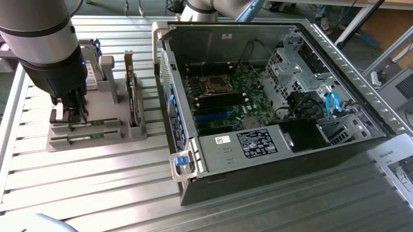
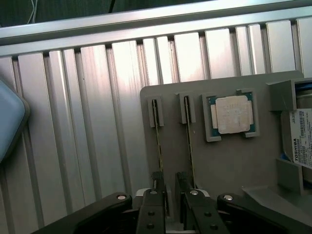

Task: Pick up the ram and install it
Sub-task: 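Pick up the ram and move it above insertion slot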

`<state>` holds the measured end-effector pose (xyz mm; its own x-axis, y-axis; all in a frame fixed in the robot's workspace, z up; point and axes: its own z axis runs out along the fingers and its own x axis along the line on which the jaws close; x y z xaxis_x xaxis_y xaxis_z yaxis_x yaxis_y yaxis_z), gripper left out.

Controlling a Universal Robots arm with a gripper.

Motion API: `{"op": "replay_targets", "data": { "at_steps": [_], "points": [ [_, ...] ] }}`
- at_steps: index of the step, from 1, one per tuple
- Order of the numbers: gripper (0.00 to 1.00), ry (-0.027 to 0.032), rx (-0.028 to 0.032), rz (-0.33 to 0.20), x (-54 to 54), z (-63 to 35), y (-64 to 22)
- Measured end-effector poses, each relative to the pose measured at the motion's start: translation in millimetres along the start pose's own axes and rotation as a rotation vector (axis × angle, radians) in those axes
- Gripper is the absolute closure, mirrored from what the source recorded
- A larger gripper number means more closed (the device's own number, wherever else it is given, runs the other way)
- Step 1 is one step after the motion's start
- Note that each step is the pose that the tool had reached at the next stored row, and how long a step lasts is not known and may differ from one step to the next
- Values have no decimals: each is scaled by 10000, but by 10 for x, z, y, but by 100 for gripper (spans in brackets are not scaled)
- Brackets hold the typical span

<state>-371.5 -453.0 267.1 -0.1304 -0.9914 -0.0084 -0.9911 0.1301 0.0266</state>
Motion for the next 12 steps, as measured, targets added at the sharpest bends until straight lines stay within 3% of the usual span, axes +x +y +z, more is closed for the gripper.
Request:
{"op": "replay_targets", "data": {
  "at_steps": [12],
  "points": [
    [76,-1,9,-11,2,97,-3]
  ]
}}
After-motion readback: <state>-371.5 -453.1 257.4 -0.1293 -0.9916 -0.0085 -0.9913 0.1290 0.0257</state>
